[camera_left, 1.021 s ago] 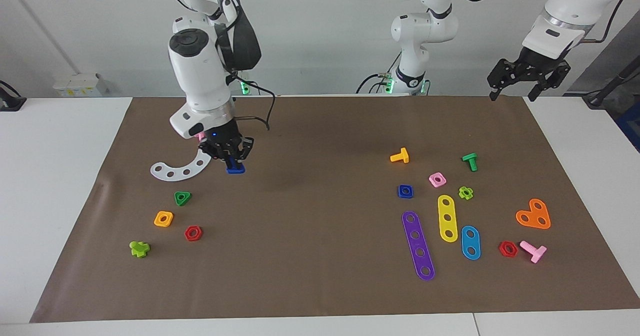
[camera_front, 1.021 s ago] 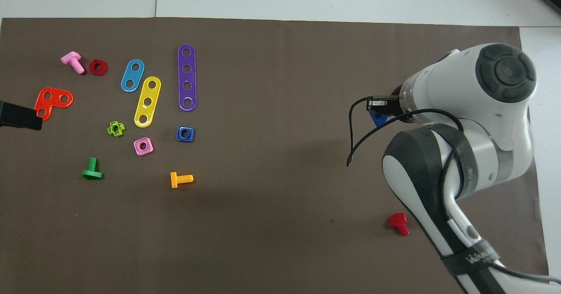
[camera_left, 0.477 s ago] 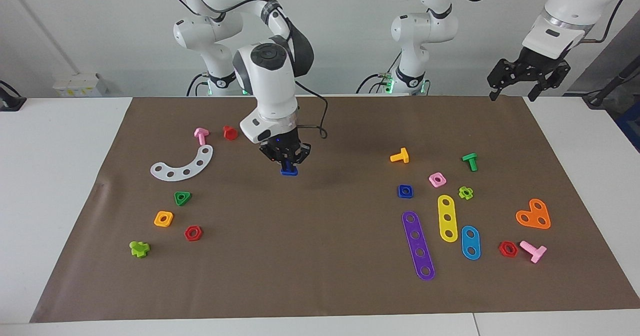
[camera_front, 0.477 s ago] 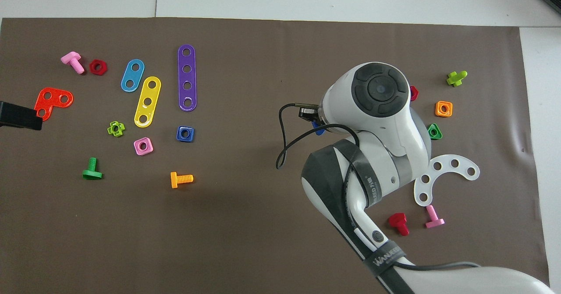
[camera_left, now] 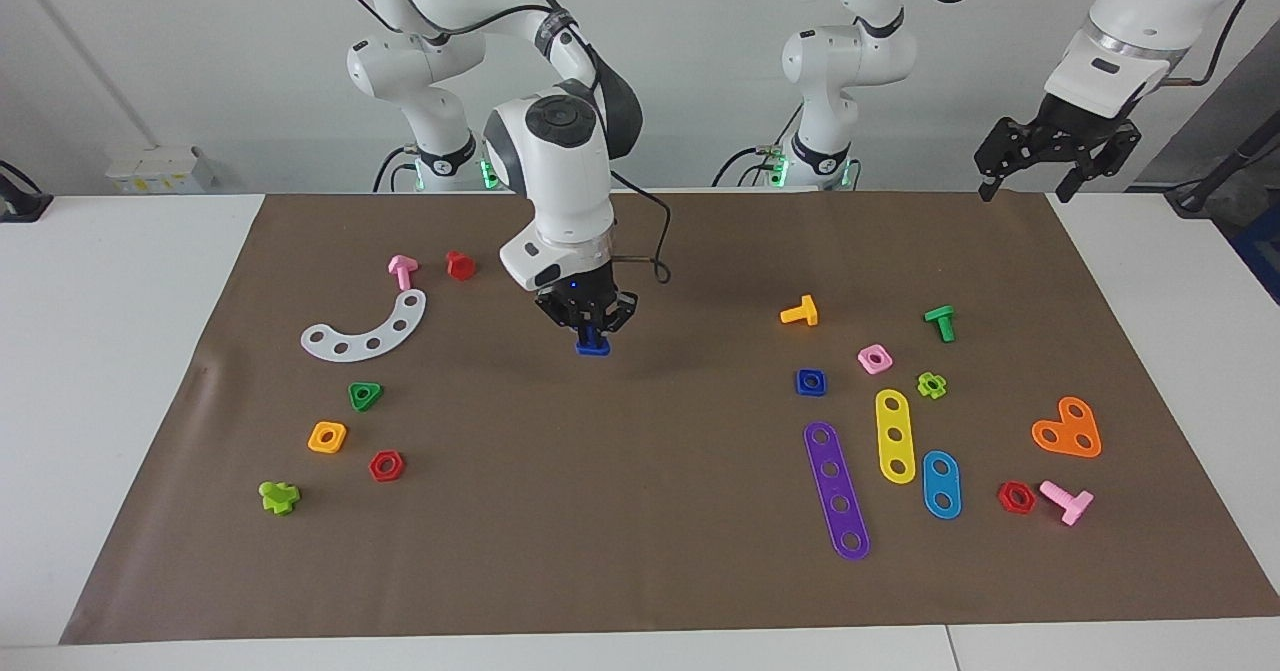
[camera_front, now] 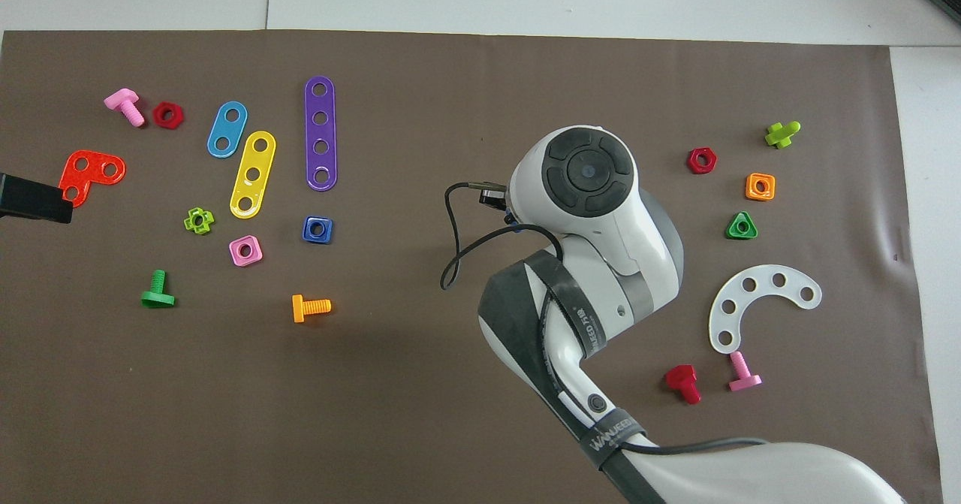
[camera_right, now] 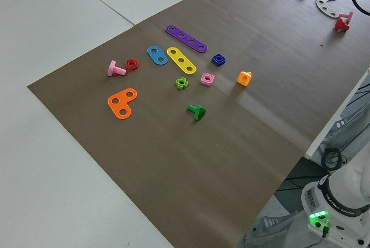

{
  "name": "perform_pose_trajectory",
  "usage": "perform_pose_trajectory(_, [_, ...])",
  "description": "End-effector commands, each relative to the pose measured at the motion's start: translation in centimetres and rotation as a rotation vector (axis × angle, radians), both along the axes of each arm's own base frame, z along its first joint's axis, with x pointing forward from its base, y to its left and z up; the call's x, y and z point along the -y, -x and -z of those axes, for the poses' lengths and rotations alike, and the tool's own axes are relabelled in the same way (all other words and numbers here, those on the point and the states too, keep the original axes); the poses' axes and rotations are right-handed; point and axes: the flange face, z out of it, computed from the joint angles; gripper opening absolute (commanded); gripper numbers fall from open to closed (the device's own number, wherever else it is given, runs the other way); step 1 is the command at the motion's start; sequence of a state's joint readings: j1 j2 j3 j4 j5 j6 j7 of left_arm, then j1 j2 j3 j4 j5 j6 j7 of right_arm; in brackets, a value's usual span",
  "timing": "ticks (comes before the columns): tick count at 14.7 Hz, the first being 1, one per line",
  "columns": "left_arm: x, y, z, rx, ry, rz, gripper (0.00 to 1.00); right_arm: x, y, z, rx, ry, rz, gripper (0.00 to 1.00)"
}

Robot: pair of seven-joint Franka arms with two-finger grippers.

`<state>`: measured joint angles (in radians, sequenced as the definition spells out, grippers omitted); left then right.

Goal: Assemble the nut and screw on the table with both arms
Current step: 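Lift the blue bolt and carry it toward the table centre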

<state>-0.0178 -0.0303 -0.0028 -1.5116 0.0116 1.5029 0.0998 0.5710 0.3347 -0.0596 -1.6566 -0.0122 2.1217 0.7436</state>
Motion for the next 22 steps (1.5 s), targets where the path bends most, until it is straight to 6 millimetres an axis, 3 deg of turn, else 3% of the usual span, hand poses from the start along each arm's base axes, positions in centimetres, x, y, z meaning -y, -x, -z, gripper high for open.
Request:
perform_pose_trajectory(1, [-0.3, 0.9, -0.1, -0.003, -0.003, 0.001, 1.00, -0.6, -0.4, 0.1, 0.019, 0.006, 0.025, 0.00])
perform_pose_trajectory(6, [-0.3, 0.9, -0.1, -0.003, -0.003, 0.001, 1.00, -2.8, 0.6, 1.8, 0.021, 0.008, 0.022, 0.00])
perform_pose_trajectory(12, [-0.4, 0.9, -0.1, -0.003, -0.003, -0.001, 1.00, -6.8, 1.7, 6.6, 0.052, 0.050, 0.045, 0.00])
perform_pose_trajectory(22, [-0.2, 1.0, -0.1, -0.012, -0.003, -0.003, 1.00, -8.1, 2.9, 10.8, 0.066, 0.047, 0.048, 0.00])
